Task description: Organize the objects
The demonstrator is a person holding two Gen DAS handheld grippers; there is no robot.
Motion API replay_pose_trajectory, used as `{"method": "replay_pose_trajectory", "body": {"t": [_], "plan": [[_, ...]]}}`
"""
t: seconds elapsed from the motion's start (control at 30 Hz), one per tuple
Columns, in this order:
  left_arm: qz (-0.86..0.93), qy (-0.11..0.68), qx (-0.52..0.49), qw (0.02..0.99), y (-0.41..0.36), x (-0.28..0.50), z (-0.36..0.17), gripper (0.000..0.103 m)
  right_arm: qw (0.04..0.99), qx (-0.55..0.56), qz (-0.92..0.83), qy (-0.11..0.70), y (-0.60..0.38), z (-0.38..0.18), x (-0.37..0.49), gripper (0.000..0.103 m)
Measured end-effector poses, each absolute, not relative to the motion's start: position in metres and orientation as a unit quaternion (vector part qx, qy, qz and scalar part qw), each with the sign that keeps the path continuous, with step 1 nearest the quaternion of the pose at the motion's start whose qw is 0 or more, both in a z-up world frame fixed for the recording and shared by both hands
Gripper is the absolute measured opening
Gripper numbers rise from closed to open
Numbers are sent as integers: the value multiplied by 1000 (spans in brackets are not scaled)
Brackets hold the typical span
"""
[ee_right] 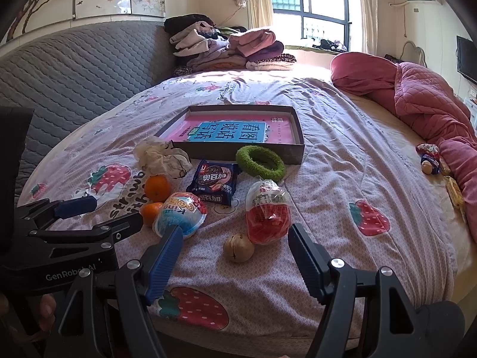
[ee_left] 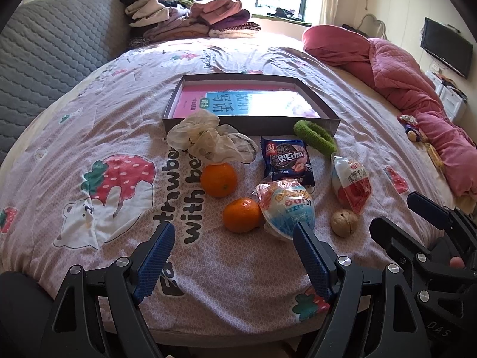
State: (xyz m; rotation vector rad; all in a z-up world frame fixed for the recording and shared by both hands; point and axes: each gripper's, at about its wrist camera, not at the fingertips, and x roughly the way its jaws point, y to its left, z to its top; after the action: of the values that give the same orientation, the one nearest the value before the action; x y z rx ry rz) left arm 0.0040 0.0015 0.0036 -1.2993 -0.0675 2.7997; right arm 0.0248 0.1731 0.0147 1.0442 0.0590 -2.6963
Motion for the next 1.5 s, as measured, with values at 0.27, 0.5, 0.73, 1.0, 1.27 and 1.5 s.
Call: {"method": "replay_pose_trajectory", "body": {"t": [0.27, 0.5, 0.73, 1.0, 1.27, 1.5], "plan": [[908, -20, -417, 28, 2, 4, 4, 82, 123, 357, -926, 19, 174, 15, 25, 72], [907, -20, -419, 29, 3, 5, 4, 82, 122, 358, -926, 19, 174, 15, 25, 72], [906, -19, -422, 30, 4, 6, 3, 82, 122, 359, -925, 18, 175, 15, 25, 72], [898, -24, -438, 33, 3, 1, -4, 82, 119, 367, -922, 15, 177, 12, 23, 72], [891, -17, -452, 44, 8, -2, -11, 82, 110, 379, -919, 11, 183, 7, 18, 72], [890, -8, -453, 53, 14, -4, -14, 82, 98, 380, -920, 9, 190, 4, 13, 72]]}}
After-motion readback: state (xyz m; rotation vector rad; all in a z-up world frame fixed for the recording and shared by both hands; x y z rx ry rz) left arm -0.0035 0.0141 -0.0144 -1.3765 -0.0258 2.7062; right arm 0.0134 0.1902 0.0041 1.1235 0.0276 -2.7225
